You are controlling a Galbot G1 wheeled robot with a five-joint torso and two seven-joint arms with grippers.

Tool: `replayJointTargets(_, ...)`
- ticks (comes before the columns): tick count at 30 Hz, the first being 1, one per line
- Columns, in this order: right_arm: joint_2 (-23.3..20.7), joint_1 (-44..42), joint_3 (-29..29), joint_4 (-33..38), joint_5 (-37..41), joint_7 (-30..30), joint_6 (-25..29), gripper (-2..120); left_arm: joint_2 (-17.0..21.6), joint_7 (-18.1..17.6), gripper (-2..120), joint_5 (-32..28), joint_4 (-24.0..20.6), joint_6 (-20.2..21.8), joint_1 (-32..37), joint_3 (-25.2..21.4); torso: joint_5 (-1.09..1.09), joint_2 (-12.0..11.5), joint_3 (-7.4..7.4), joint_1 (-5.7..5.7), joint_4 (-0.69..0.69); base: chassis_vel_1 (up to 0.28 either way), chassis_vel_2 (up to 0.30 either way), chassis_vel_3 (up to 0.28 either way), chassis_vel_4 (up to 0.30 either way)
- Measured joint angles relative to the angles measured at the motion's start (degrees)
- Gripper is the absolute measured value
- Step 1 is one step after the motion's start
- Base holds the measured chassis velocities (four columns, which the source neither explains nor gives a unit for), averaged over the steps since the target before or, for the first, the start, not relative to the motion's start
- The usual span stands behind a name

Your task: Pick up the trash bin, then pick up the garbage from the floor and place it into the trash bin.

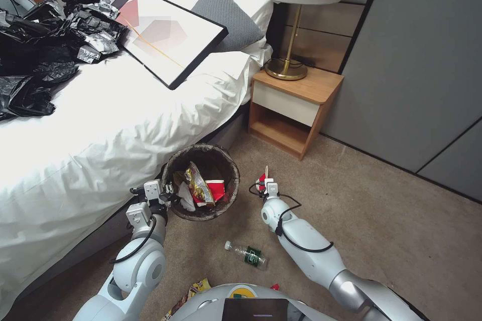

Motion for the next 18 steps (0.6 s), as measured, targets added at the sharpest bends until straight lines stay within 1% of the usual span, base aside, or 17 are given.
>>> replayJointTargets(1,0.0,0.0,0.0,0.0,0.0,0.0,0.0,0,0.0,0.0,4,0.0,0.0,0.0,0.0,0.0,0.0,0.0,0.0,0.0,0.0,0.0,0.0,0.0,0.0)
replayJointTargets(2,-0.6,-0.5,0.5,1.9,0.5,0.5,-0.3,0,0.0,0.0,4,0.0,0.0,0.0,0.0,0.0,0.0,0.0,0.0,0.0,0.01,0.0,0.0,0.0,0.0)
replayJointTargets(3,-2.0,-1.8,1.4,6.0,1.5,1.4,-0.6,0,0.0,0.0,4,0.0,0.0,0.0,0.1,0.2,0.01,0.0,0.0,0.0,0.01,0.0,0.0,0.0,0.0)
replayJointTargets(4,-2.9,-2.6,2.1,8.4,1.8,1.8,-0.7,0,0.1,0.0,4,0.0,0.0,0.1,0.1,0.3,0.0,0.0,0.0,0.0,-0.01,0.0,0.0,0.0,0.0)
replayJointTargets(5,-2.9,-2.6,2.1,8.4,1.8,1.8,-0.7,0,0.1,0.0,4,0.0,0.0,0.1,0.1,0.3,0.0,0.0,0.0,0.0,-0.01,0.0,0.0,0.0,0.0)
replayJointTargets(8,-6.2,-4.9,4.1,15.3,2.0,3.0,-0.4,0,0.1,0.1,4,0.1,-0.1,0.1,0.3,0.7,0.01,0.0,0.0,0.0,-0.01,0.0,0.0,0.0,0.0)
replayJointTargets(9,-6.2,-4.9,4.1,15.3,2.0,3.0,-0.4,0,0.1,0.1,4,0.1,-0.1,0.1,0.3,0.7,0.01,0.0,0.0,0.0,-0.01,0.0,0.0,0.0,0.0)
replayJointTargets(12,-8.2,-5.9,5.2,19.2,1.5,3.4,0.4,0,0.2,0.1,4,0.1,-0.1,0.2,0.5,1.0,0.0,0.0,0.0,0.0,-0.02,0.0,0.0,0.0,0.0)
replayJointTargets(14,-8.6,-6.1,5.5,20.2,1.1,3.5,0.7,0,0.2,0.1,4,0.1,-0.1,0.3,0.5,1.1,0.0,0.0,0.0,0.0,-0.02,0.0,0.0,0.0,0.0)
replayJointTargets(15,-9.6,-6.5,6.2,22.3,0.2,3.5,1.5,0,0.2,0.1,4,0.2,-0.1,0.4,0.6,1.3,0.01,0.0,0.0,0.0,-0.01,0.0,0.0,0.0,0.0)
replayJointTargets(16,-11.3,-7.1,7.4,26.6,-1.4,3.5,2.6,0,0.2,0.1,4,0.3,-0.1,0.5,0.8,1.8,0.0,0.0,0.0,0.0,-0.01,0.0,0.0,0.0,0.0)
replayJointTargets(17,-11.3,-7.1,7.4,26.6,-1.4,3.5,2.6,0,0.2,0.1,4,0.3,-0.1,0.5,0.8,1.8,0.0,0.0,0.0,0.0,-0.01,0.0,0.0,0.0,0.0)
replayJointTargets(18,-12.6,-7.4,8.5,30.3,-2.5,3.5,3.3,0,0.2,0.2,4,0.4,0.0,0.6,1.0,2.1,0.01,0.0,0.0,0.0,-0.01,0.0,0.0,0.0,0.0)
